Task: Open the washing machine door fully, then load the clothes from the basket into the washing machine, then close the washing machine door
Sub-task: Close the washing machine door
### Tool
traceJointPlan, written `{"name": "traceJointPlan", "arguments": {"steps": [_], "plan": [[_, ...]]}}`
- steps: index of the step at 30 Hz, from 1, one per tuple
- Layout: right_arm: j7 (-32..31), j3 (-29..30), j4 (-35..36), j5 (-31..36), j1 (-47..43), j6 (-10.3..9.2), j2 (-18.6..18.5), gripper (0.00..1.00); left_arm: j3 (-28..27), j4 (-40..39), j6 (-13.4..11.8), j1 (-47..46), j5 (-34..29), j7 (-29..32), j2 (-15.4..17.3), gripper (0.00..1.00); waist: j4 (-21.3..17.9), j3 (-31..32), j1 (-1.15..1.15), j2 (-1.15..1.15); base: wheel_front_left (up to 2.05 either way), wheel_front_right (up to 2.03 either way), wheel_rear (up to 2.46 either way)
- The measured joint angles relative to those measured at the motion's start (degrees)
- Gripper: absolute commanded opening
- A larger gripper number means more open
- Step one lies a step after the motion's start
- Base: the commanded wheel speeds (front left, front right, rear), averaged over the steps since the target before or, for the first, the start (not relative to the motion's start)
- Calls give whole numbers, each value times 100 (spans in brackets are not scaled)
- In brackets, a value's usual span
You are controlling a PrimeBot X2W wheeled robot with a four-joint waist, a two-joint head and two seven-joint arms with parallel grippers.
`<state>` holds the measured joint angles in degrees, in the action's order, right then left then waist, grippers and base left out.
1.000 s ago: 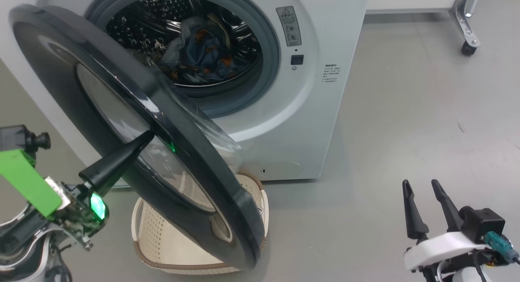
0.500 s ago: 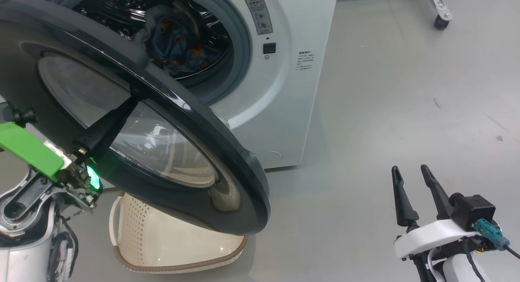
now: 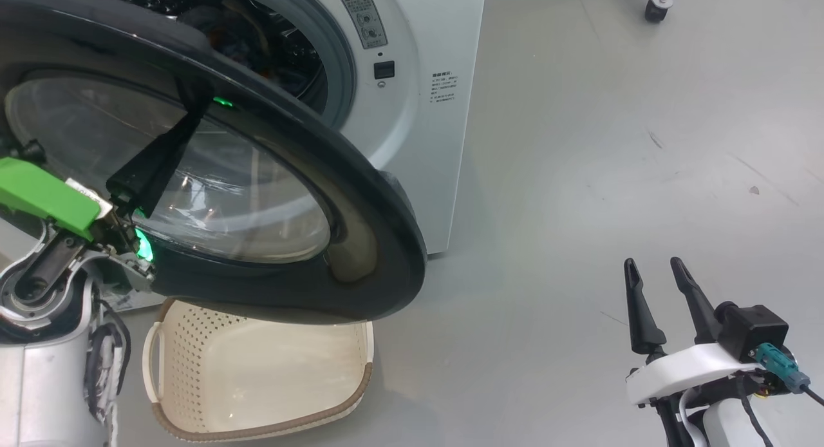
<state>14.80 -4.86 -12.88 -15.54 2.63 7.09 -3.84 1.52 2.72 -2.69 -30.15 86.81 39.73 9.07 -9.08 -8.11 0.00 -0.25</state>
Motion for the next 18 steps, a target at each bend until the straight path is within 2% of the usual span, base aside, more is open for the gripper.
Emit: {"name": "traceJointPlan", "arguments": {"steps": [12,18], "plan": [[0,65,4,0,20,0,21,100,2,665,179,-558,-116,-296,-37,0,-6,-90,0,0,0,0,0],[0,201,-4,0,20,0,23,100,252,900,445,-632,-409,-298,-123,0,114,-50,0,0,0,0,0]]}}
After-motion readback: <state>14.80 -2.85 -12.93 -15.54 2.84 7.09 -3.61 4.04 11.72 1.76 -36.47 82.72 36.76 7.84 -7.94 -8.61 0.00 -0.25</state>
